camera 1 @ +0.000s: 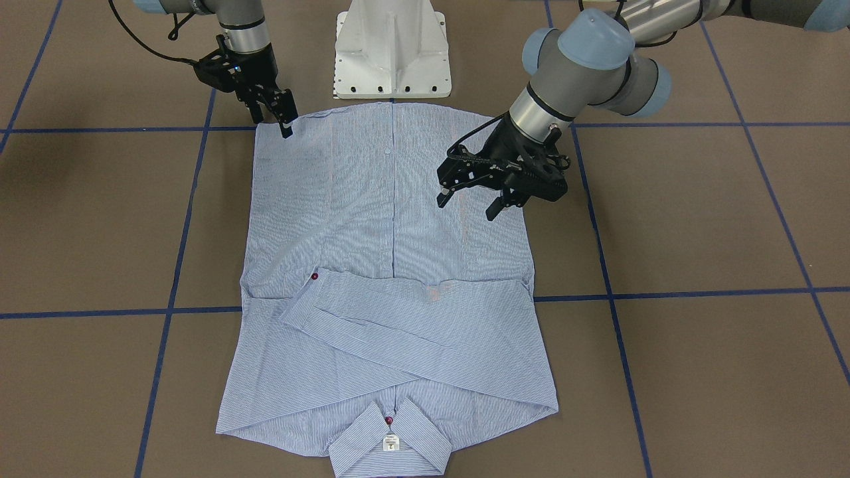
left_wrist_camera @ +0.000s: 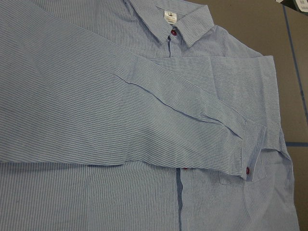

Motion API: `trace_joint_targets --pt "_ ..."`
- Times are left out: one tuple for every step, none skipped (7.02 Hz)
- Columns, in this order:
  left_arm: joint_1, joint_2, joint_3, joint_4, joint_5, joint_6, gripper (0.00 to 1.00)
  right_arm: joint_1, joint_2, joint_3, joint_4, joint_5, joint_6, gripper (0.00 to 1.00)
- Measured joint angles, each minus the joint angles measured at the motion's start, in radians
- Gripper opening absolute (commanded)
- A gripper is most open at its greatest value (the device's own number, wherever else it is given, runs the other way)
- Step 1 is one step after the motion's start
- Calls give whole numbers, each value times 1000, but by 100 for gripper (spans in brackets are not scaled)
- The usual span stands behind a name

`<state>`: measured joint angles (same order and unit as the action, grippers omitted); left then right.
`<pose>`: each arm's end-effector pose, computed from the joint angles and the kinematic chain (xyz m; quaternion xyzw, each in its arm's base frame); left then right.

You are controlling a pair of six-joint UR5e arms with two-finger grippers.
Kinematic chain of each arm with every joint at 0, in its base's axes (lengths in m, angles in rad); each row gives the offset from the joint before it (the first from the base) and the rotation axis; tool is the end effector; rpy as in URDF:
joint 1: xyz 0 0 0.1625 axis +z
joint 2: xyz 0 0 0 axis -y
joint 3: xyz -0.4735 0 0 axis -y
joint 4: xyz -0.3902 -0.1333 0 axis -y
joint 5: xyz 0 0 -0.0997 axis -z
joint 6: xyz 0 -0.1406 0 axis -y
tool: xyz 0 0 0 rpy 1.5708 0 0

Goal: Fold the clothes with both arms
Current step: 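Release the sleeve with the left gripper while the right gripper moves to the hem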

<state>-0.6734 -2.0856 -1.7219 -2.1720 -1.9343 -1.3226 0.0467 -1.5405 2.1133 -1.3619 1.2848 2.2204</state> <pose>0.4915 -0.4987 0.2777 0.1284 0.5863 -0.0627 0.7974 -0.4994 -0.1965 0.4498 0.0139 -0.3992 0.3632 0.8417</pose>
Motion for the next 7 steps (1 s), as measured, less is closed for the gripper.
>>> trace_joint_targets --pt "1 2 1 0 0 0 100 -9 -1 -7 -17 -10 3 89" --pt "2 2 2 0 1 0 100 -13 -1 -9 -30 -14 4 85" --pt "3 2 3 0 1 0 100 -15 -1 -8 -43 -16 5 74" --pt "4 2 4 0 2 0 100 -15 -1 -8 -50 -16 9 59" --pt "5 2 6 -2 3 0 100 -16 -1 -7 -62 -16 16 37" --pt "6 2 9 -4 4 0 100 -18 -1 -2 -80 -16 20 8" --pt "6 2 11 -4 4 -2 100 -19 -1 5 -94 -16 24 0"
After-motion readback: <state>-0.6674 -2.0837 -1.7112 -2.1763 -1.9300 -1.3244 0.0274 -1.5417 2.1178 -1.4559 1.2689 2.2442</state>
